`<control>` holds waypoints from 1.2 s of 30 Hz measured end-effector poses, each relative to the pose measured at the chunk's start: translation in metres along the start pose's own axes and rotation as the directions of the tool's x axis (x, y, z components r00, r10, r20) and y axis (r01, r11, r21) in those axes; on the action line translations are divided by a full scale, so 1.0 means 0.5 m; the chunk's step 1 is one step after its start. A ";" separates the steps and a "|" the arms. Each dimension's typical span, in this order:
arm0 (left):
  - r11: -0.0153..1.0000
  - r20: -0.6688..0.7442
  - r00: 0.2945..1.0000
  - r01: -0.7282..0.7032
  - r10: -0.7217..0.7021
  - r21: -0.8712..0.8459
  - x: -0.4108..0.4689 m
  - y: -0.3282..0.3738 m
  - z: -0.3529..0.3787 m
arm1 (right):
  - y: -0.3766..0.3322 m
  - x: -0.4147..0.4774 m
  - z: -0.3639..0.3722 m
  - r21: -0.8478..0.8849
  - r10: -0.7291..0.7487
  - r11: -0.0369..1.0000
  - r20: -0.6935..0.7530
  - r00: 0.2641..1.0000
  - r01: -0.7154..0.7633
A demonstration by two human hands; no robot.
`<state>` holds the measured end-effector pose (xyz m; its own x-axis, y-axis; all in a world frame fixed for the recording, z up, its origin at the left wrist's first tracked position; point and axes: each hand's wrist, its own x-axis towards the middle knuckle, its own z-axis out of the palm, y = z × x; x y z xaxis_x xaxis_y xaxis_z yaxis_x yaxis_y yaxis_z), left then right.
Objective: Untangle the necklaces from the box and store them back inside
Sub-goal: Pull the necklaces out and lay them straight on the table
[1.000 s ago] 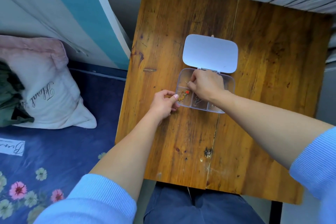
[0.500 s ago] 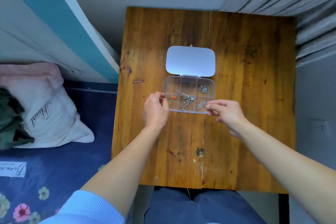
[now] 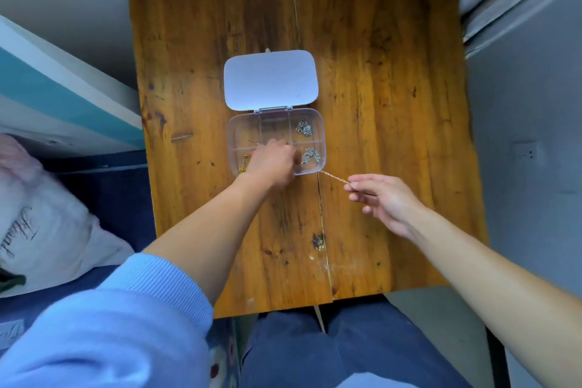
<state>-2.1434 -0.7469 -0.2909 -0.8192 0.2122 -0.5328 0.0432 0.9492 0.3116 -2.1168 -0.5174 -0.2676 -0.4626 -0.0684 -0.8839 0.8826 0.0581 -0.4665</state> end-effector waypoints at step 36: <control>0.730 -0.027 0.907 0.320 -0.420 -0.604 -0.317 -0.385 -0.082 | 0.280 -0.147 0.433 -0.348 0.043 0.937 -0.004 0.999 -0.042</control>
<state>-2.0454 -0.9729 -0.2343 -0.7768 -0.2123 -0.5928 -0.5759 0.6203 0.5325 -1.9412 -0.7200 -0.2605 -0.4243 -0.0623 -0.9034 0.8172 0.4034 -0.4117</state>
